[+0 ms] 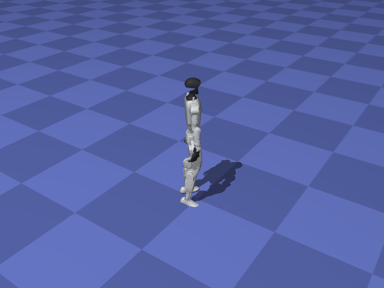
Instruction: In place motions
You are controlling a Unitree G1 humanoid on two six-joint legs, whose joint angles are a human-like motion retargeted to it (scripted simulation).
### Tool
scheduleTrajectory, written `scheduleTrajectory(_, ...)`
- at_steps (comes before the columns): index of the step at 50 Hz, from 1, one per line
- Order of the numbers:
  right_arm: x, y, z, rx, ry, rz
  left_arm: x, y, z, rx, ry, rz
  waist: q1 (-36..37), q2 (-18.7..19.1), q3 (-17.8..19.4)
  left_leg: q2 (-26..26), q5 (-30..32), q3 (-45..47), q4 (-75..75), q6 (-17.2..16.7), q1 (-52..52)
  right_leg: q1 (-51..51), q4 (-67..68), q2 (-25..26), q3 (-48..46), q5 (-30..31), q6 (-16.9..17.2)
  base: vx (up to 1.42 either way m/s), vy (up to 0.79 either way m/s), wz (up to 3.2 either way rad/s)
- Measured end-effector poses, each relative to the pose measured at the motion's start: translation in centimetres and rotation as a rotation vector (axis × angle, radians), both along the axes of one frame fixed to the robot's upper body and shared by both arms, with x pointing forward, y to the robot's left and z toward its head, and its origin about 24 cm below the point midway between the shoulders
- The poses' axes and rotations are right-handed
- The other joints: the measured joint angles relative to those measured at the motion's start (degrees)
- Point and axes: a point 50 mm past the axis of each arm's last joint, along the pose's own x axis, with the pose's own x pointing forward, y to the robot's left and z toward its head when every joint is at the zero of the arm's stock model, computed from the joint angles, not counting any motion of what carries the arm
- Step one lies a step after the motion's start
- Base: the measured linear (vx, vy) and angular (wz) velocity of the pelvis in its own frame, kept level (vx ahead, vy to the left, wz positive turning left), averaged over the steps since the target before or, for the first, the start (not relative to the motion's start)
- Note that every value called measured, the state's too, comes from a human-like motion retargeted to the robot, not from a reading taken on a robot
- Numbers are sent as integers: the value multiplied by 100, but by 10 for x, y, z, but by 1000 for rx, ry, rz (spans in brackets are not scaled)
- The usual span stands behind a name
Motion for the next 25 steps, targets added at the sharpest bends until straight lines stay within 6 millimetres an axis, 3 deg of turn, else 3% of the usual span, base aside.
scheduleTrajectory(25,6,2,0,9,-20,15,1,0,0,-3,-1,9,-16,22,-46,35,-7,58,39,-19,-52,-71,4,11,82,21,-12,0,0,0)
